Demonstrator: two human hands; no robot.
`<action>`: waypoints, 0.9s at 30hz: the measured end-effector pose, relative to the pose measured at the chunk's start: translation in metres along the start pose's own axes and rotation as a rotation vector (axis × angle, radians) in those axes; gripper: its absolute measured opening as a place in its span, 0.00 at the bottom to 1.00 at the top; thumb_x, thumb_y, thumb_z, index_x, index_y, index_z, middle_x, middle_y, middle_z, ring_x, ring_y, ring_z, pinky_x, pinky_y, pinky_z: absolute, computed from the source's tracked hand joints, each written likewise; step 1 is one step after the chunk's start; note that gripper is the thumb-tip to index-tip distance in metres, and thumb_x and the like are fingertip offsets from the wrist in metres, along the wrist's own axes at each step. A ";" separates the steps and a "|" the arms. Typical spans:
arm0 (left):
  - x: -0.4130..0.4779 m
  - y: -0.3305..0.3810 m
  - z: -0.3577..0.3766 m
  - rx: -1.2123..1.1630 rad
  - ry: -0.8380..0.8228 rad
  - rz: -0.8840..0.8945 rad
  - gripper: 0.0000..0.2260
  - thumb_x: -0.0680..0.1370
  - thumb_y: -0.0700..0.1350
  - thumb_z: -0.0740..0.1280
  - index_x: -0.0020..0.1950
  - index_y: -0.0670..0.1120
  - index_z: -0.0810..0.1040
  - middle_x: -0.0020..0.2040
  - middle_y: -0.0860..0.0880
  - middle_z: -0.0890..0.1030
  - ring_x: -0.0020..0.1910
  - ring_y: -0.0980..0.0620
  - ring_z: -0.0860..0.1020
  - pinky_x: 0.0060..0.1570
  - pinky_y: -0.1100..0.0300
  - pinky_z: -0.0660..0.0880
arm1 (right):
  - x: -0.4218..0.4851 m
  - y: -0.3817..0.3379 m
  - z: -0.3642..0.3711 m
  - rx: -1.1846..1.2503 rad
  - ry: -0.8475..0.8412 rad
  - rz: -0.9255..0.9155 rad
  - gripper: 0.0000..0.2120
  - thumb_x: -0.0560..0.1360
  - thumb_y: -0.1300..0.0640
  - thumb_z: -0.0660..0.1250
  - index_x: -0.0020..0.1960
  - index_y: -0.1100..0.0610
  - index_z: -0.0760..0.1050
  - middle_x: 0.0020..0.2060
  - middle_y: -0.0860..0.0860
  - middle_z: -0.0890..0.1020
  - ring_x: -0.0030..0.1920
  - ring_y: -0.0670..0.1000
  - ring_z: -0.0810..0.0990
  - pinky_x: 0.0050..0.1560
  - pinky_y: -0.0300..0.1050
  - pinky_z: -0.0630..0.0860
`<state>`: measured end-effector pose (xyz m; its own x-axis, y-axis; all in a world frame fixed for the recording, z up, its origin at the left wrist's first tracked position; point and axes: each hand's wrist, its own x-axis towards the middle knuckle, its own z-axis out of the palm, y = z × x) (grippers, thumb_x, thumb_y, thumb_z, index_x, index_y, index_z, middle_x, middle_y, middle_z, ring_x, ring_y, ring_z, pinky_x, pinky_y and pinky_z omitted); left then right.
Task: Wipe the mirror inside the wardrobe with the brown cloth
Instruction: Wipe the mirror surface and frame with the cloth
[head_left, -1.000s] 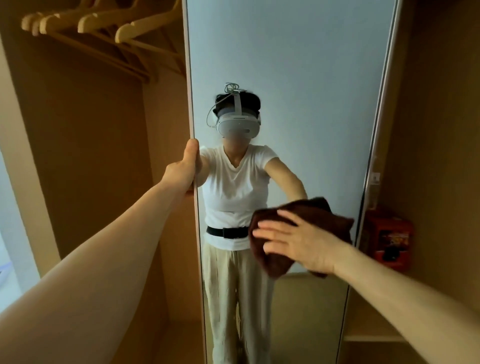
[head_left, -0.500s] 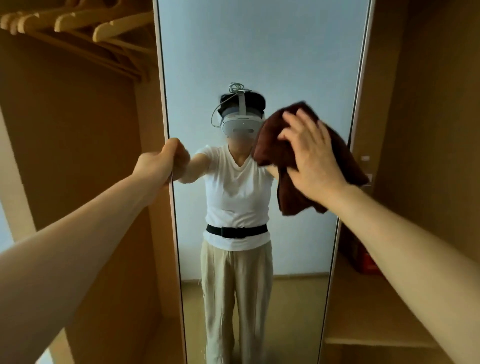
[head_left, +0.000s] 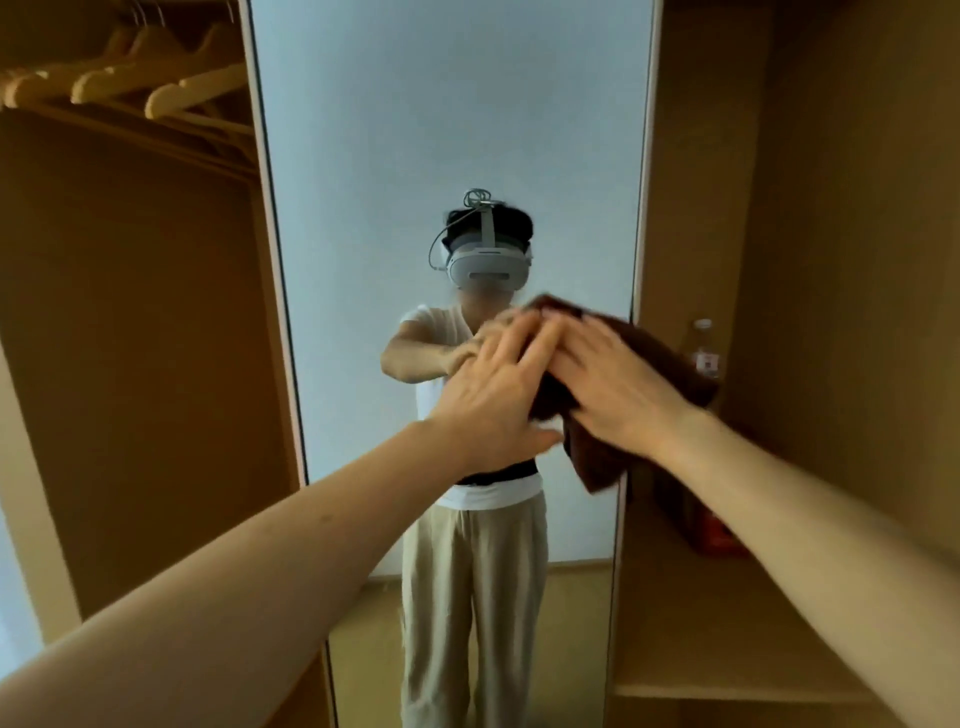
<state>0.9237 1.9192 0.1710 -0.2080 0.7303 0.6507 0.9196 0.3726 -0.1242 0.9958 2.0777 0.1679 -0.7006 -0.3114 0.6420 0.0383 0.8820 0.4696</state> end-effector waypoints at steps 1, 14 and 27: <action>0.012 0.008 -0.002 0.007 0.070 -0.045 0.45 0.69 0.55 0.72 0.78 0.45 0.51 0.75 0.43 0.57 0.72 0.42 0.59 0.69 0.44 0.62 | 0.012 0.011 -0.011 -0.011 0.013 0.019 0.37 0.65 0.62 0.73 0.72 0.59 0.64 0.71 0.59 0.66 0.73 0.58 0.61 0.73 0.53 0.53; -0.019 0.022 0.077 0.257 0.170 0.068 0.35 0.63 0.43 0.78 0.64 0.36 0.68 0.59 0.35 0.76 0.56 0.35 0.76 0.47 0.43 0.78 | -0.074 -0.049 0.064 0.192 0.185 0.281 0.35 0.67 0.56 0.74 0.70 0.58 0.62 0.69 0.57 0.65 0.72 0.54 0.60 0.72 0.55 0.58; 0.078 0.025 -0.022 0.280 0.223 -0.046 0.34 0.66 0.46 0.73 0.68 0.39 0.65 0.62 0.38 0.71 0.60 0.36 0.71 0.48 0.46 0.74 | 0.007 0.036 -0.033 0.013 0.288 0.380 0.32 0.67 0.49 0.73 0.67 0.58 0.68 0.67 0.57 0.70 0.66 0.59 0.69 0.66 0.54 0.65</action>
<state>0.9371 1.9733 0.2351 -0.1414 0.5778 0.8039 0.7775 0.5675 -0.2711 1.0152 2.0956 0.2092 -0.4129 -0.0491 0.9094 0.2432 0.9563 0.1620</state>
